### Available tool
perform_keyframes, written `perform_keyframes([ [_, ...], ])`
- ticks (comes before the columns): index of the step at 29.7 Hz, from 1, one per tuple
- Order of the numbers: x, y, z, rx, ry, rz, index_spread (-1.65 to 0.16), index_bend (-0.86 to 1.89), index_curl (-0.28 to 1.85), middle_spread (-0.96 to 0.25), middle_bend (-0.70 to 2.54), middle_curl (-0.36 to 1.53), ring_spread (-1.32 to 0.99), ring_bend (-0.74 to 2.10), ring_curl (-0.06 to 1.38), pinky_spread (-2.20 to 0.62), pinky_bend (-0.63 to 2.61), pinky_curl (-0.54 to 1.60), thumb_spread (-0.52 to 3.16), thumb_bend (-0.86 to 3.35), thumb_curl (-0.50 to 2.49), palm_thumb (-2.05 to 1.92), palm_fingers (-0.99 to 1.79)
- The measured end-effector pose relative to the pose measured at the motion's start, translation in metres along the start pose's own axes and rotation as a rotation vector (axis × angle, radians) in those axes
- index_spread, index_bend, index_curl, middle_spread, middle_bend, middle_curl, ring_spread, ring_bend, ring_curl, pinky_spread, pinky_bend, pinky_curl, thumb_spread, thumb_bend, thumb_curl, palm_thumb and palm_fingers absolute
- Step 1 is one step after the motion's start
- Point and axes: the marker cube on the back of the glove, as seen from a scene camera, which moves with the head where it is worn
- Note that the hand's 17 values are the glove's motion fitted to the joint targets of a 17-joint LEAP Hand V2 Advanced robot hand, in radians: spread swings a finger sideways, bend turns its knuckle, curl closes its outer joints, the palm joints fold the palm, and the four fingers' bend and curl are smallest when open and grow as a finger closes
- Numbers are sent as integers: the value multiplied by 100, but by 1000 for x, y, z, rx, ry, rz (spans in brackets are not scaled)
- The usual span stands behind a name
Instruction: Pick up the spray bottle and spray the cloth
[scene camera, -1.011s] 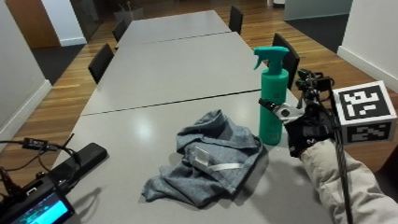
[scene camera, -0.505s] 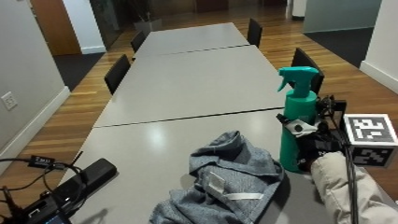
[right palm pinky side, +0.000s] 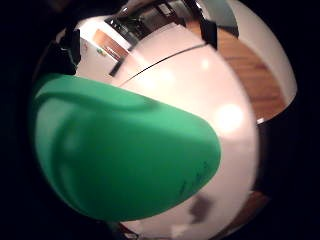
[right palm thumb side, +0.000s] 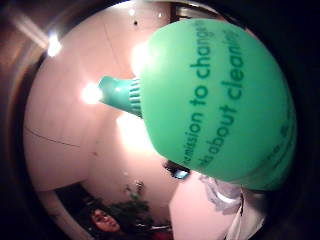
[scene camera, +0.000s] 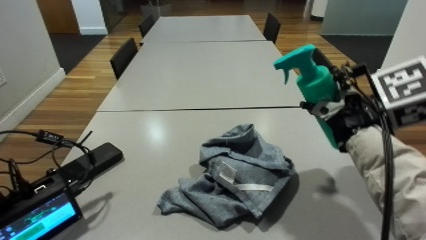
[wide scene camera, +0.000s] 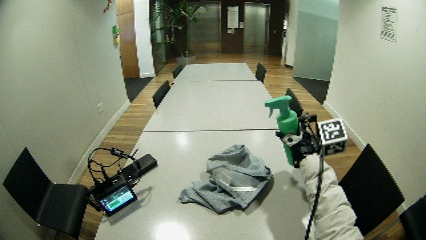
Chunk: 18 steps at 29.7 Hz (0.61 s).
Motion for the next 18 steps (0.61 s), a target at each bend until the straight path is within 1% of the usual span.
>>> perform_keyframes([
  [5, -89, -24, 5, -166, 498, -193, -30, 15, 39, -8, 44, 44, -12, 54, 40, -8, 36, 35, 58, 4, 60, 118, 87],
  [8, -110, -29, 15, -239, 713, -271, -30, 14, 39, -8, 43, 44, -12, 53, 40, -9, 35, 35, 57, 2, 60, 119, 88],
  [12, -112, -32, 27, -275, 890, -327, -29, 14, 39, -8, 41, 45, -13, 51, 41, -9, 34, 36, 55, 0, 61, 120, 89],
  [18, -113, -30, 43, -310, 1007, -353, -29, 14, 38, -8, 39, 46, -13, 50, 41, -10, 32, 37, 54, -2, 62, 121, 90],
])
